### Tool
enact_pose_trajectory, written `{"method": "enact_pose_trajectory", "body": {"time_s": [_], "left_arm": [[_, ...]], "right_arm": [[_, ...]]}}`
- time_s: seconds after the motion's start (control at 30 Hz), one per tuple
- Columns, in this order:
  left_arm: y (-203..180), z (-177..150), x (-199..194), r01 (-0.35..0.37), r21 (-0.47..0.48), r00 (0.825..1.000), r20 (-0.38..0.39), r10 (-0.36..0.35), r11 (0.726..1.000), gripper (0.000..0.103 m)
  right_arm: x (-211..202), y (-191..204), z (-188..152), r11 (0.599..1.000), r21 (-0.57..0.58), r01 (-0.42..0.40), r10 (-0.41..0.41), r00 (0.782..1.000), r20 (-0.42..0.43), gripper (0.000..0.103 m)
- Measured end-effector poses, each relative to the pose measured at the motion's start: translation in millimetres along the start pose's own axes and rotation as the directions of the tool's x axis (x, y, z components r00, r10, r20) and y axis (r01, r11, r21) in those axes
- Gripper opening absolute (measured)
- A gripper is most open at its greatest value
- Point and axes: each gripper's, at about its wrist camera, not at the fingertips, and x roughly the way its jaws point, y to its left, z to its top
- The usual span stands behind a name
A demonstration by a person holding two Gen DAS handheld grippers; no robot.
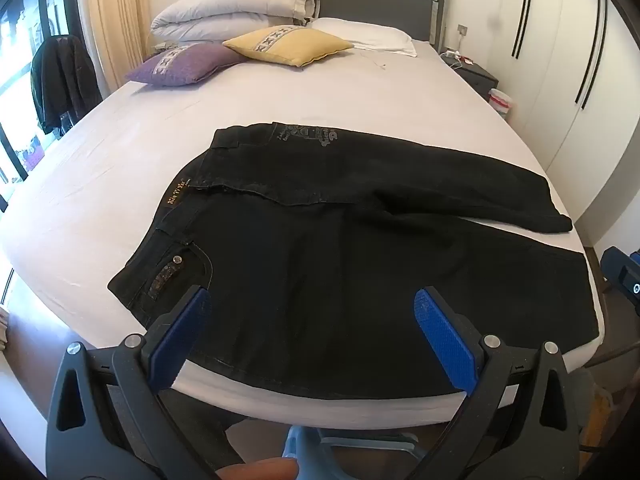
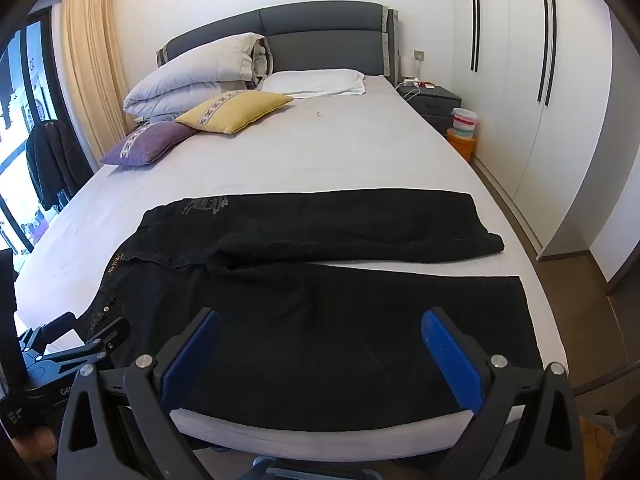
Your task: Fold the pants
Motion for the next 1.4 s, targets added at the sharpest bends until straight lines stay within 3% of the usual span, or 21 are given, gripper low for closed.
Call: {"method": "enact_pose_trajectory", "body": {"time_s": [1.4], "left_arm": [[3, -1, -1, -0.036, 0.001, 0.999, 0.028, 0.036, 0.999, 0.103]], "right_arm": [[16, 2, -11, 0.998, -0.031, 0.055, -0.056, 0.998, -0.04, 0.103]]}}
